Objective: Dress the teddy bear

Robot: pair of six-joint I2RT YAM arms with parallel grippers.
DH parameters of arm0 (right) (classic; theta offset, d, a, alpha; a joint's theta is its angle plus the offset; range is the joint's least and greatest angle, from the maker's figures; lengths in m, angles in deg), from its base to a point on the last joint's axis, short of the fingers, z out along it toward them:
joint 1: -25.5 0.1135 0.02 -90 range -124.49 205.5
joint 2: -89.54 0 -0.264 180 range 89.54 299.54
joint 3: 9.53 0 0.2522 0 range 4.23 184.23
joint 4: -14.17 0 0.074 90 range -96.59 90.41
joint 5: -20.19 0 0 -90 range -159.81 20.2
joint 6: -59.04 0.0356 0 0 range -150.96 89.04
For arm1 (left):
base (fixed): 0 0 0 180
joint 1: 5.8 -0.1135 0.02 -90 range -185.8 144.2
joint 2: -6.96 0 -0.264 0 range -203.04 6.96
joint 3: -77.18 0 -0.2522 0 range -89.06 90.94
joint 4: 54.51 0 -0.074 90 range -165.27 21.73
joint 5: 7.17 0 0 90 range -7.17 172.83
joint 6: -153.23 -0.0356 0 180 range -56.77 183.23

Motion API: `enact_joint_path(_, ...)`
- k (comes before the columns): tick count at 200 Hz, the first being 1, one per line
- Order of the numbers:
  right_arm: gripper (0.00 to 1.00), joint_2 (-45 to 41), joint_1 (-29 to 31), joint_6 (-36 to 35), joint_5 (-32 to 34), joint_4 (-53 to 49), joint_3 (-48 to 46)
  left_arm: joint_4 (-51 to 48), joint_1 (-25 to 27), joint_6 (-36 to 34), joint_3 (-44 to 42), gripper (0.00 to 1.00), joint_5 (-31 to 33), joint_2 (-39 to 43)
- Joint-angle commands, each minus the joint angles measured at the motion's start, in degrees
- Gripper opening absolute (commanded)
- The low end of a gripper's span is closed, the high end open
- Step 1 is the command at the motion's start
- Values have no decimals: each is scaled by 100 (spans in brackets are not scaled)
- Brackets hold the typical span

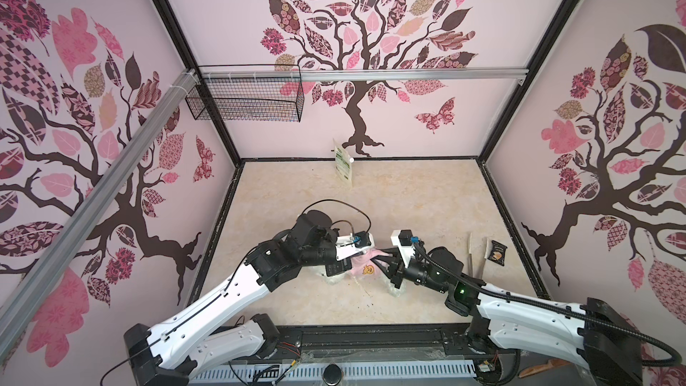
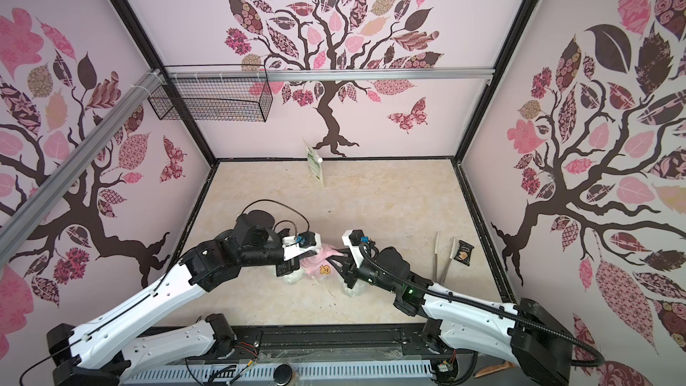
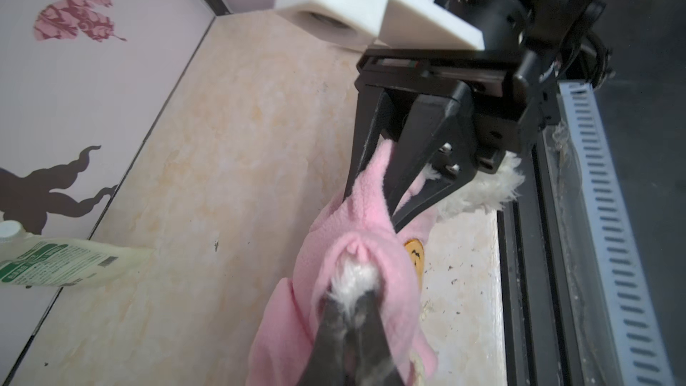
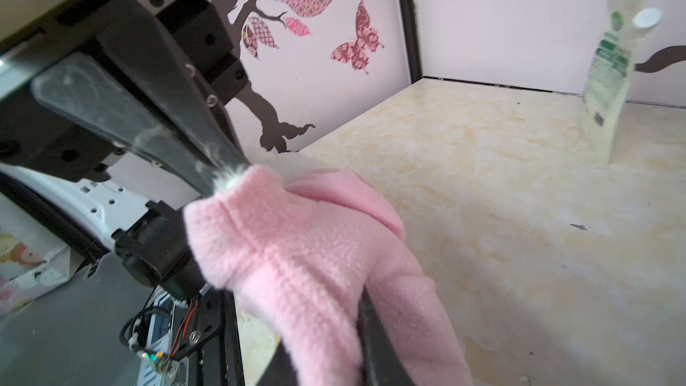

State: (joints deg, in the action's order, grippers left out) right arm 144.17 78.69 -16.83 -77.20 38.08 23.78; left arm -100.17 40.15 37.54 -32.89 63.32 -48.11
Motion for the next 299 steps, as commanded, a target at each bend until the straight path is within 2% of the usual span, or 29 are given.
enact_joint_path(1, 24, -170, -238, -21, 652, 56, -177, 1563, -407, 1498, -405, 0, -1020, 403)
enact_joint_path(27, 25, -173, -269, 0, 554, 355, -529, 2939, -746, 2977, -864, 0, -1191, 593)
enact_joint_path(58, 24, -70, -274, -84, 416, 518, -574, 4900, -816, 4688, -1692, 0, -702, 813)
enact_joint_path(78, 21, -44, -267, -236, 406, 502, -526, 5230, -816, 5133, -1966, 0, -449, 925)
enact_joint_path(91, 18, -58, -273, -348, 351, 407, -457, 4680, -816, 4748, -1898, 0, -591, 965)
enact_joint_path(108, 15, -130, -274, -594, 1, 269, -329, 3367, -807, 3714, -1621, 0, -774, 942)
enact_joint_path(133, 13, -224, -274, -1019, -892, 169, -165, 1794, -781, 2207, -1193, 25, -857, 898)
enact_joint_path(152, 12, -217, -273, -1278, -1289, 38, -74, 1022, -755, 1362, -905, 35, -757, 842)
enact_joint_path(181, 12, -88, -271, -1511, -1533, -177, 55, -25, -554, 211, -358, 39, -692, 597)
enact_joint_path(209, 13, 56, -273, -1543, -1636, -184, 132, -850, 91, -841, 66, 40, -326, 219)
enact_joint_path(227, 13, 104, -264, -1540, -1677, -179, 154, -1117, 202, -1144, 256, 40, -412, -23)
enact_joint_path(299, 14, 61, -267, -1519, -1633, -101, 28, -1206, 203, -1088, 537, 33, -690, -562)
